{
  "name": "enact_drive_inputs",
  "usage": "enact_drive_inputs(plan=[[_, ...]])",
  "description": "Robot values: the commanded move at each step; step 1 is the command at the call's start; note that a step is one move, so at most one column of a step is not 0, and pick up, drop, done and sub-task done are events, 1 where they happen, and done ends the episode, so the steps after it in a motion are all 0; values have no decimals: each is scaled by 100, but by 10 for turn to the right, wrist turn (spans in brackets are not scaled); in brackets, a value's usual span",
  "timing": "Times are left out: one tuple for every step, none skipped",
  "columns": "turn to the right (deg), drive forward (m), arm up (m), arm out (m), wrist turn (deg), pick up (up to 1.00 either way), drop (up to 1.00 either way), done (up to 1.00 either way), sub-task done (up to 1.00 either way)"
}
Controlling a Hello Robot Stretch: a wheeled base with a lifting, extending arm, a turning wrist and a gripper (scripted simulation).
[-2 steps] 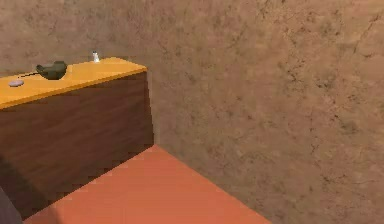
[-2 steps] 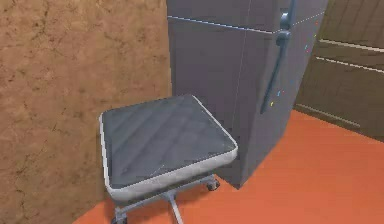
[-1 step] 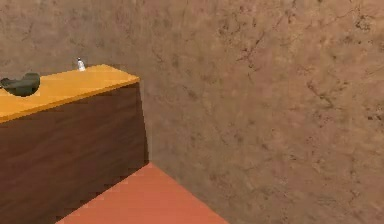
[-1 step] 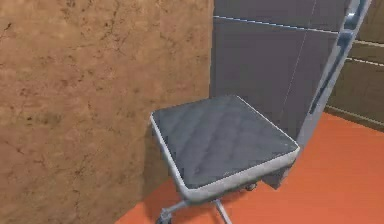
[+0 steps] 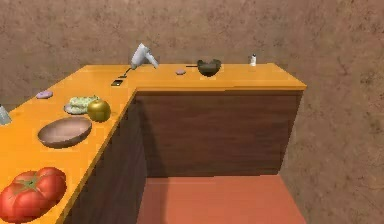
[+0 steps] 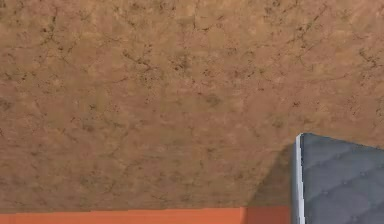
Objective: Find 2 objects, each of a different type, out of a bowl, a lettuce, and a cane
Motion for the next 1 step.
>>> enact_drive_inputs(plan=[[0,35,0,0,0,0,0,0,0]])
